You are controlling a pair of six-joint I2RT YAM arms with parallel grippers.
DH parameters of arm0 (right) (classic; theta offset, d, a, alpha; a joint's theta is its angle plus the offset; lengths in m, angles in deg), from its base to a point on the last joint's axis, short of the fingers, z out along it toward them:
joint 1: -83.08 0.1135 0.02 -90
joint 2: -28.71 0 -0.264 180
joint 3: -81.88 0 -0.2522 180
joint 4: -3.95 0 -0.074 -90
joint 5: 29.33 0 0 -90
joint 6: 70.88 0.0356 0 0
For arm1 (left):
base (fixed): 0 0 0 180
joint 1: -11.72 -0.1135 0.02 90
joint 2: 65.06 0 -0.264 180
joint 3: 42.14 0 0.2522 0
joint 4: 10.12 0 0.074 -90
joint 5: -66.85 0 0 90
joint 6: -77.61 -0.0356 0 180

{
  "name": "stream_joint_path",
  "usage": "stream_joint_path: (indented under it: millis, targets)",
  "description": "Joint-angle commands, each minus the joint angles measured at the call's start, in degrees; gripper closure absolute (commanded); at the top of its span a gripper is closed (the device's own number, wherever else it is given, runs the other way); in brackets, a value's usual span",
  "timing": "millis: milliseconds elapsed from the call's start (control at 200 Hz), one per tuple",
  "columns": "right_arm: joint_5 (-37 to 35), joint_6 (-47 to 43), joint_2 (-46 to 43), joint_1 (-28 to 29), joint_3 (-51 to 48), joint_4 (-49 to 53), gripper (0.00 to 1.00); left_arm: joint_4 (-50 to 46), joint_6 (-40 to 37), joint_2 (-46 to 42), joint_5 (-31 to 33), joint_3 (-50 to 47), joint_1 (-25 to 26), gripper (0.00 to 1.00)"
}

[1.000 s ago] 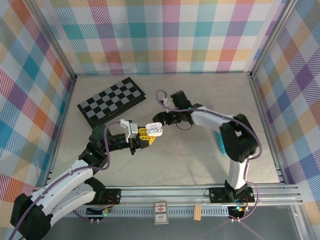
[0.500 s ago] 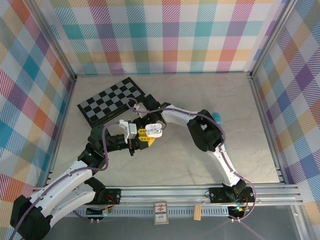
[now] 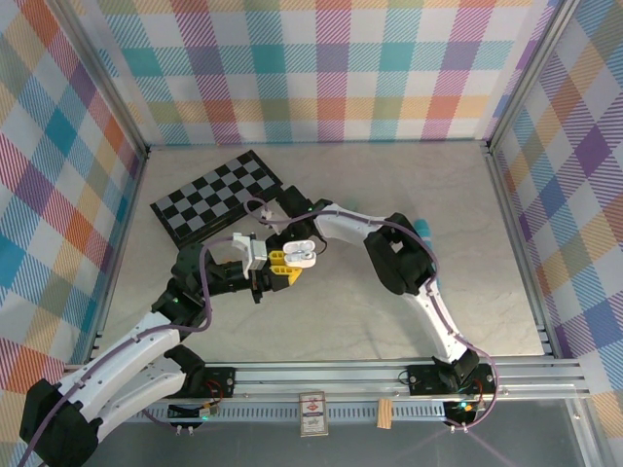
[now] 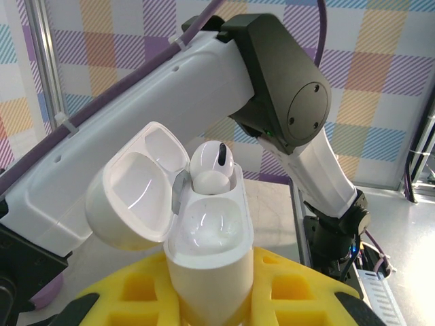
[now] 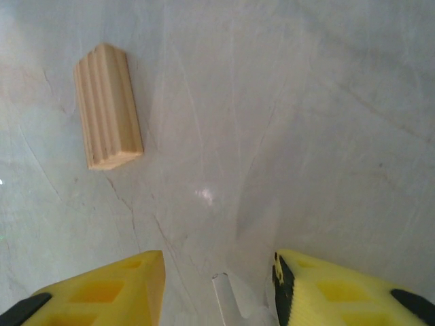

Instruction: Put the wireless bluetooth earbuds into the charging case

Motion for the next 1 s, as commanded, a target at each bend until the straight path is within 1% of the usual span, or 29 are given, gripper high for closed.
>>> stream_joint_path:
  millis: [0,125,390,515,685,780,855,995]
  targets:
    - [-2.5,-2.7,-3.0,1.2,-2.5,7.2,0.57,2.1,0.5,0.1,-1.6,0.8,-0.3,0.94]
    - [-4.4,-2.4,-6.0,1.2,-6.1,7.1,0.58,1.8,-0.1,-0.1,-1.9,0.7,-0.4,0.94]
    - [-10.5,-1.2,-14.7,1.0,-20.4,4.3,0.60,1.8,-0.9,-0.1,-2.7,0.7,-0.4,0.94]
    - [-11.2,0.8,-20.1,0.1,-28.2,1.8,0.60,2.3,-0.9,0.6,-2.8,0.8,-0.3,0.94]
    - [-12.4,3.9,-27.1,-1.0,-36.4,0.7,0.59,3.3,-0.9,1.7,-3.0,0.9,-0.3,0.94]
    - [-12.1,5.5,-31.3,-1.1,-39.4,-0.3,0.54,3.6,-0.9,2.2,-3.2,0.7,-0.3,0.94]
    - [-11.7,7.0,-33.4,-1.2,-40.6,-1.8,0.53,4.2,-0.8,2.6,-3.2,0.5,-0.3,0.94]
    - [-13.3,8.0,-33.1,-1.5,-39.7,-2.0,0.52,5.0,-0.5,3.2,-3.4,0.7,-0.3,0.94]
